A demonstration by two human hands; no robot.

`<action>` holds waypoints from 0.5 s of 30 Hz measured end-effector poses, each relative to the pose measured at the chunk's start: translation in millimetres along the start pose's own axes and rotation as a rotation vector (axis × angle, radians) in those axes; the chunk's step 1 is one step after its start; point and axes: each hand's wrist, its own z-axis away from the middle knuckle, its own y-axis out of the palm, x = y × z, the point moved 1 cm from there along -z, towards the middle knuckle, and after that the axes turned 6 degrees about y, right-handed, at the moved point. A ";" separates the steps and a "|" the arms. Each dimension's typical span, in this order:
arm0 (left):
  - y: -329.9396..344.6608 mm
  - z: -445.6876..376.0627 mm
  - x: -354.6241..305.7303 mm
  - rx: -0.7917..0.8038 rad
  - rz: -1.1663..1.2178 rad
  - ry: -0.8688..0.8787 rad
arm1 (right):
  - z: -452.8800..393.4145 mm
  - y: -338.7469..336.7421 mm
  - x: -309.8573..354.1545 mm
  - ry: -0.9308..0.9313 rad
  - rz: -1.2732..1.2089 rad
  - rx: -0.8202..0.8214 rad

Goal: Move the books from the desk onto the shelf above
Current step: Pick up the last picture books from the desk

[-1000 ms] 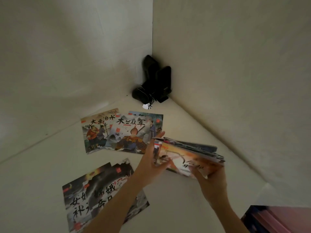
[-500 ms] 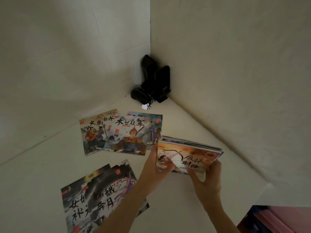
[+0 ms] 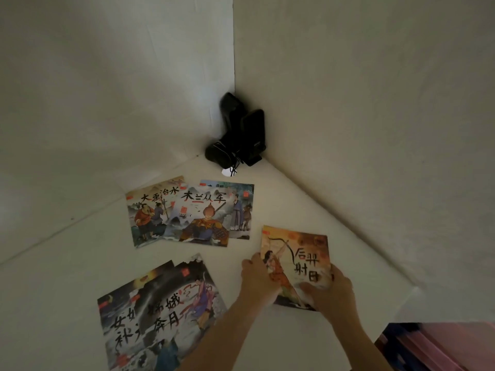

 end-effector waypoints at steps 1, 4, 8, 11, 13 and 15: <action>3.0 2.9 0.0 0.001 -0.026 -0.006 | 0.8 -1.3 -0.6 0.044 0.055 0.000; -5.2 5.6 3.8 -0.048 -0.020 -0.010 | 7.3 -4.4 10.0 0.042 0.300 -0.068; -57.7 26.2 41.3 -0.343 0.068 0.007 | 39.1 13.7 43.7 -0.244 0.350 -0.224; -96.2 60.9 96.6 -0.648 0.020 -0.153 | 78.9 61.6 73.7 -0.494 0.268 0.058; -109.2 85.1 132.3 -0.649 -0.050 -0.376 | 99.1 101.1 84.2 -0.493 0.292 0.239; -117.4 106.4 161.1 -0.617 -0.006 -0.591 | 111.5 133.2 89.7 -0.406 0.316 0.325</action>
